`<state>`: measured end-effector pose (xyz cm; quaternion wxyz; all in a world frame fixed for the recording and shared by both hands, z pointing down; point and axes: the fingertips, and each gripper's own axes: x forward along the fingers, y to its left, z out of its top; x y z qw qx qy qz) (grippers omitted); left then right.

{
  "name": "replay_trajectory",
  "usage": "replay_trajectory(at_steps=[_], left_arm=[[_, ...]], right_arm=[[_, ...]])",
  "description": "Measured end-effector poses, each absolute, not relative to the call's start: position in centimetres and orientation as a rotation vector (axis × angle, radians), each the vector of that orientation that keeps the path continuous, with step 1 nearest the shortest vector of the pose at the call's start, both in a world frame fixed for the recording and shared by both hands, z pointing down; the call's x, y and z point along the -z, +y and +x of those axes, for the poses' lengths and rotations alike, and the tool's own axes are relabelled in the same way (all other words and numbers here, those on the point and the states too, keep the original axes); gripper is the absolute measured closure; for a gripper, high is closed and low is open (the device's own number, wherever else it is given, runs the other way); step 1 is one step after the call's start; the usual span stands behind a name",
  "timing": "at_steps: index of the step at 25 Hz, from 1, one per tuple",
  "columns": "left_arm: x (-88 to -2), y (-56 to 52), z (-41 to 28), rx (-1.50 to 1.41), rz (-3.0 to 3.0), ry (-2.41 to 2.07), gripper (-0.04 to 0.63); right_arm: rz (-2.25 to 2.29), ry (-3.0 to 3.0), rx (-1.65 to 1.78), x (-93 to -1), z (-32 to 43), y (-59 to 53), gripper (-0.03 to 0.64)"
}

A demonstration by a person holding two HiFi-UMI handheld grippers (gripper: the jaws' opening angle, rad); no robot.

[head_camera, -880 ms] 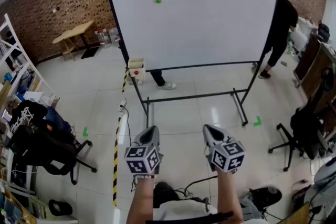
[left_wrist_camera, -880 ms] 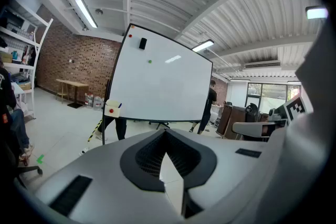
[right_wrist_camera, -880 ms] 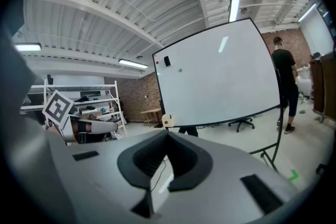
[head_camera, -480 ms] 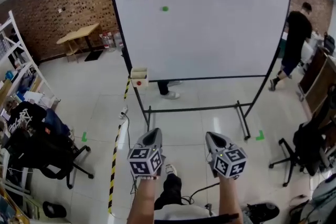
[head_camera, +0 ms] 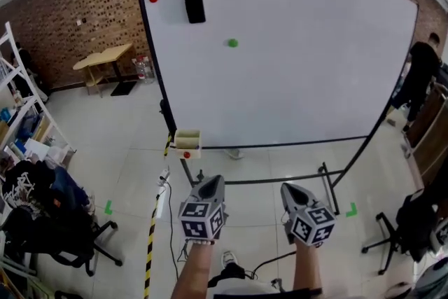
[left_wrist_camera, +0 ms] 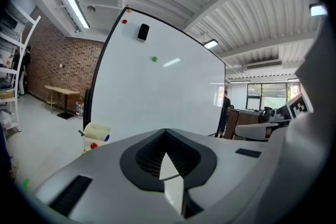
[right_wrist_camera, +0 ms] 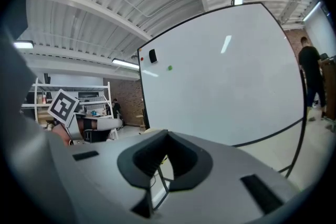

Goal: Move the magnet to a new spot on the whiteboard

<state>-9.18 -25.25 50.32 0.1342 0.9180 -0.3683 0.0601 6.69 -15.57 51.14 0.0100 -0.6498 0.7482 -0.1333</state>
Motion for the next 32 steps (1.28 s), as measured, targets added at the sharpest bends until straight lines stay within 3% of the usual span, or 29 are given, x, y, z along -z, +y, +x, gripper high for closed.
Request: replay_trajectory(at_steps=[15,25,26,28,32], left_arm=[[-49.5,-40.7,-3.4,-0.18,2.684,-1.099,0.595],[-39.0,-46.3,3.1,-0.167,2.828,-1.35,0.591],[-37.6,-46.9,3.6,-0.171,2.846,-1.38,0.585],[-34.5,-48.4,4.3,-0.179,2.877,-1.452,0.453],[-28.9,-51.5,6.0,-0.122,2.908,-1.598,0.43]], right_arm=[[-1.97,2.458,0.456,-51.8,10.6,-31.6,0.606],[-1.841,2.514,0.402,-48.9,17.1,-32.0,0.606],[-1.836,2.51,0.396,-48.7,17.6,-31.7,0.606],[-1.821,2.504,0.383,-48.3,18.4,-31.5,0.606],[-1.809,2.496,0.356,-47.6,20.2,-31.2,0.606]])
